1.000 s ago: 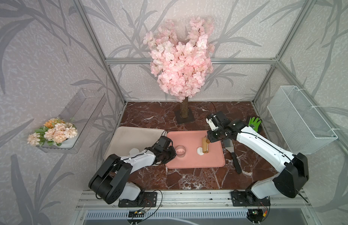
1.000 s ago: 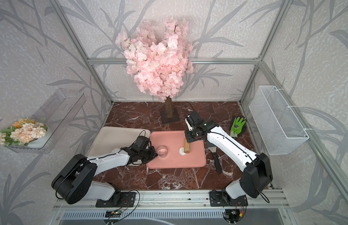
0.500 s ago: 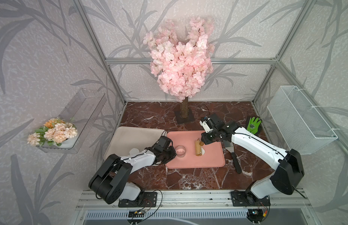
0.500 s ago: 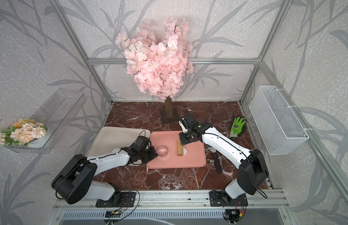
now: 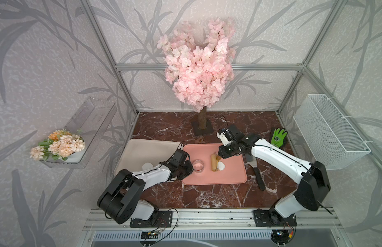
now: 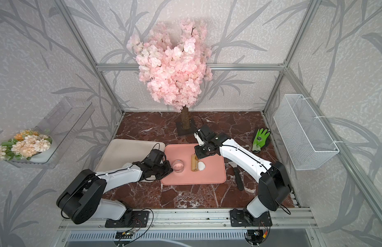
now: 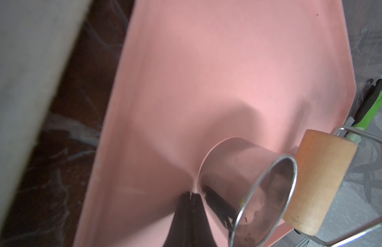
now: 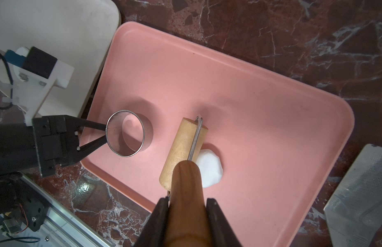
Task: Roll out the dumpling wrappers from the dough
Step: Flatten out the dough on the work surface.
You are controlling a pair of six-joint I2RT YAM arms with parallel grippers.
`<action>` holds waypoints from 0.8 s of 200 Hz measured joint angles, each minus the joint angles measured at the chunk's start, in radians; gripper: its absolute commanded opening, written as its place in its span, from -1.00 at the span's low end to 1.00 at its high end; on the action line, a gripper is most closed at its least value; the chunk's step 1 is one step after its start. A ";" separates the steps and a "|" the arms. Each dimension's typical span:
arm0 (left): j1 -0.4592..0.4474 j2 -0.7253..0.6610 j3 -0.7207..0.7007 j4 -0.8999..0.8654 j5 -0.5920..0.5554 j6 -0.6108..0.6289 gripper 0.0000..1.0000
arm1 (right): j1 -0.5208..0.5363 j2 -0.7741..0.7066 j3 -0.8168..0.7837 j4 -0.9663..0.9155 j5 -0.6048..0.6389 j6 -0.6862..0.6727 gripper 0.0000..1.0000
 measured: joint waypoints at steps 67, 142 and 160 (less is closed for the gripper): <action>0.000 0.000 0.000 0.000 0.000 0.000 -1.00 | -0.011 -0.092 -0.006 -0.035 0.077 -0.045 -1.00; 0.000 0.004 0.000 0.005 0.004 0.000 -1.00 | -0.011 -0.021 -0.027 -0.009 0.085 -0.052 -1.00; 0.000 0.004 0.000 0.006 0.005 0.000 -1.00 | -0.011 -0.016 -0.027 -0.003 0.087 -0.052 -1.00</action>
